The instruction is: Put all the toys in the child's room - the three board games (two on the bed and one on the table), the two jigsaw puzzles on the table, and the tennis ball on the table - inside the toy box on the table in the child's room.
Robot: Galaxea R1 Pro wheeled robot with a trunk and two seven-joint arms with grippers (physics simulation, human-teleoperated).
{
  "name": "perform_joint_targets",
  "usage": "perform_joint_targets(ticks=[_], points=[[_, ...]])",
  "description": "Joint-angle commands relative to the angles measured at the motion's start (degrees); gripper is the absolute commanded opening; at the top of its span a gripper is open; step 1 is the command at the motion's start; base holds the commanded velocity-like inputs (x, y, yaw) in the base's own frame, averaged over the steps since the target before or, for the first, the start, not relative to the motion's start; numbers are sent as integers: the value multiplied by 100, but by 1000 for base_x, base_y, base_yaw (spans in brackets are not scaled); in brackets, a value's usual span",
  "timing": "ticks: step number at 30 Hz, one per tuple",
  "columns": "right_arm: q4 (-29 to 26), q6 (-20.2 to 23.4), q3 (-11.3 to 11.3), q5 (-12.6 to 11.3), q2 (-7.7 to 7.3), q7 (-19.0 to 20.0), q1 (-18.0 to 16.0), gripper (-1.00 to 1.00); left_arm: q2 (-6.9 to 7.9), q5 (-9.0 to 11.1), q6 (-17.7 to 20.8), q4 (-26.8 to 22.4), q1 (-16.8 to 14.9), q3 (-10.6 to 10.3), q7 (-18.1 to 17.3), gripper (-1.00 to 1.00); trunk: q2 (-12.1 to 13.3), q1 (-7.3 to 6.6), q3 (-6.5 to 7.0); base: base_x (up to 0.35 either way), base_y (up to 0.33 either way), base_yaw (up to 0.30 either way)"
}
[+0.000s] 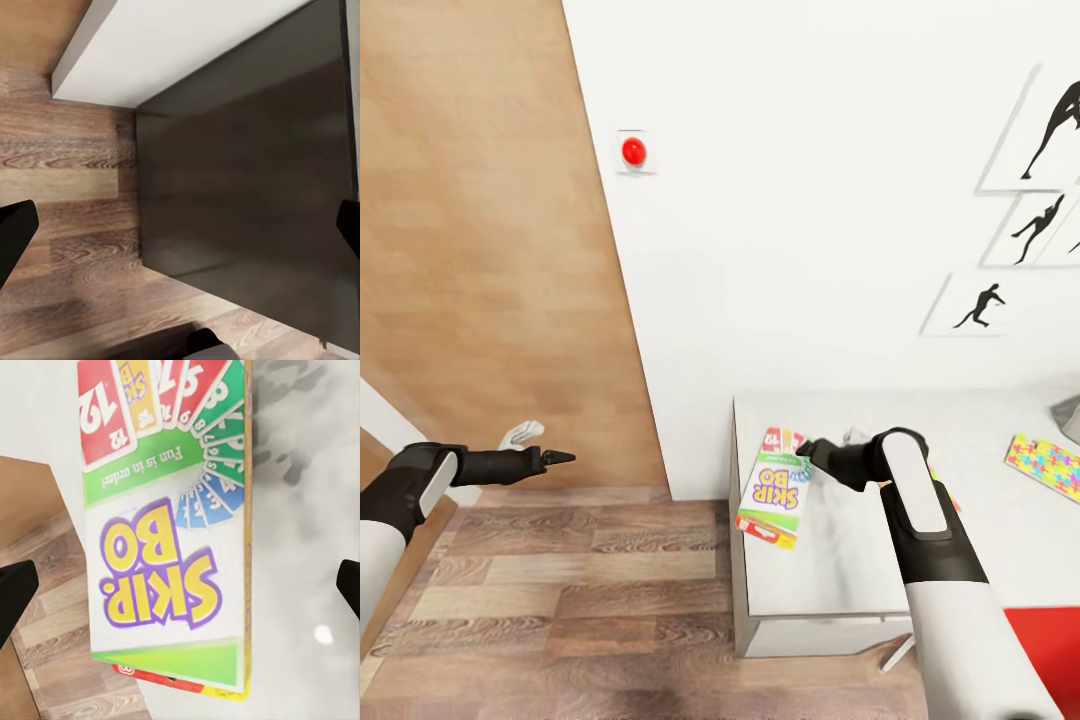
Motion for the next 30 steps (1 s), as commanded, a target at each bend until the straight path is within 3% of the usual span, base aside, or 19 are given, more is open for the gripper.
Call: perform_joint_targets(ticks=[1,30], points=[[-5,24,-13,-56,5,-60,-5,100,5,2,27,1,-5,10,-16,100,-12,3,-20,0,0,0],[-5,24,-6,-56,6,-44,1,100,-3,-12,14,1,-5,5,-16,100,-12,3,-295,0,0,0]])
